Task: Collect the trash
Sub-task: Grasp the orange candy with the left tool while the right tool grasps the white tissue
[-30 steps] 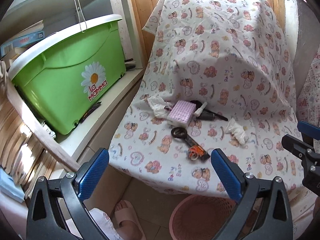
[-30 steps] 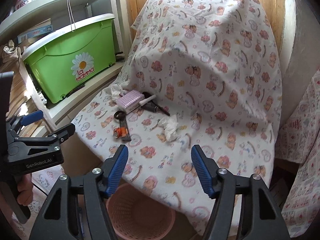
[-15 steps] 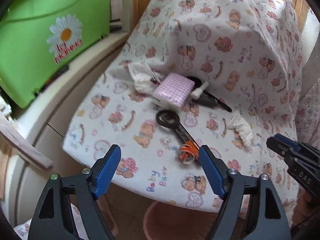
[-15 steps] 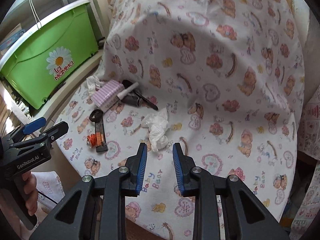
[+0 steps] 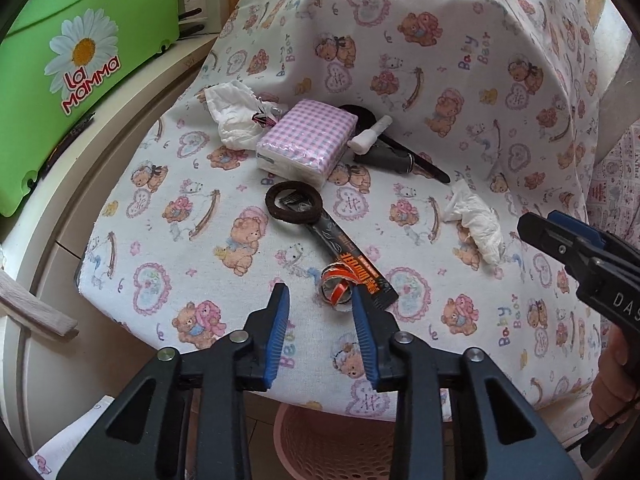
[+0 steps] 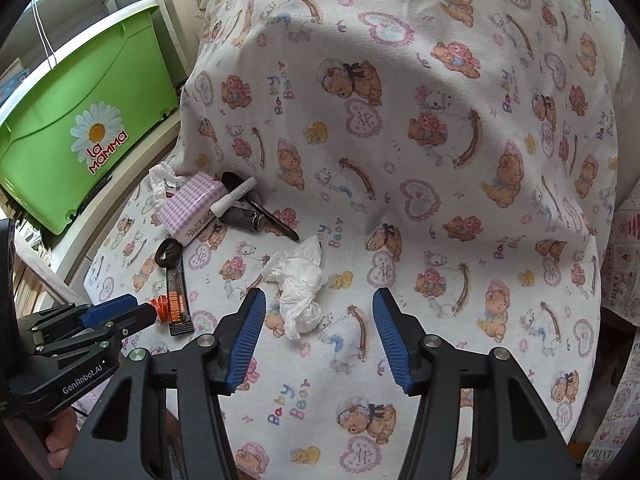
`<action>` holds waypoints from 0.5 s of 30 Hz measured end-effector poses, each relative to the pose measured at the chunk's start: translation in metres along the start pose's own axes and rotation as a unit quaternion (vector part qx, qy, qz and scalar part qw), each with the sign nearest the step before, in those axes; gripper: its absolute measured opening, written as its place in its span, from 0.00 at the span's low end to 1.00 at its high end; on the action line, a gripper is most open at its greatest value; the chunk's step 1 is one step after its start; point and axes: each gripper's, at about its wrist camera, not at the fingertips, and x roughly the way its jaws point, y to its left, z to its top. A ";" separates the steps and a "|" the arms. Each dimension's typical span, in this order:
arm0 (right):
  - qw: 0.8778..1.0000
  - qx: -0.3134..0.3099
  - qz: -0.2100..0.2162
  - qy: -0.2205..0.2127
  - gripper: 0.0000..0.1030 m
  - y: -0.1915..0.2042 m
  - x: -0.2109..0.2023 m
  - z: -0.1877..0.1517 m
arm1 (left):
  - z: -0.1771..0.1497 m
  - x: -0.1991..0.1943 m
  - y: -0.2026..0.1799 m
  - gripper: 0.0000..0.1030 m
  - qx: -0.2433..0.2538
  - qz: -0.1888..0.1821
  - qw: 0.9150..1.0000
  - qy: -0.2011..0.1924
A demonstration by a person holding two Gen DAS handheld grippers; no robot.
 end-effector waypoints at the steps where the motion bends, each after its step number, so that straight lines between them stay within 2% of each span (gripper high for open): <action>1: 1.000 0.000 -0.003 0.001 0.59 0.000 0.001 0.000 | 0.001 0.002 0.000 0.44 -0.002 -0.001 1.000 0.000; 3: 1.000 0.000 -0.002 0.007 0.59 0.000 0.004 -0.001 | 0.002 0.006 0.000 0.52 -0.004 0.000 1.000 -0.004; 7: 1.000 -0.004 -0.011 0.011 0.60 0.002 0.008 -0.001 | 0.005 0.016 -0.003 0.50 0.004 0.007 1.000 0.000; 8: 1.000 -0.006 -0.013 0.011 0.61 0.003 0.008 -0.001 | 0.004 0.016 -0.005 0.46 0.010 0.010 1.000 -0.005; 10: 1.000 -0.007 -0.014 0.011 0.62 0.005 0.009 0.000 | 0.004 0.013 -0.008 0.15 0.018 0.008 1.000 -0.013; 13: 1.000 -0.005 -0.012 0.010 0.62 0.006 0.009 0.003 | 0.003 -0.003 -0.007 0.13 0.008 0.012 0.999 -0.038; 15: 1.000 -0.002 -0.008 0.008 0.62 0.005 0.010 0.006 | 0.004 -0.016 -0.006 0.13 0.007 0.001 0.998 -0.054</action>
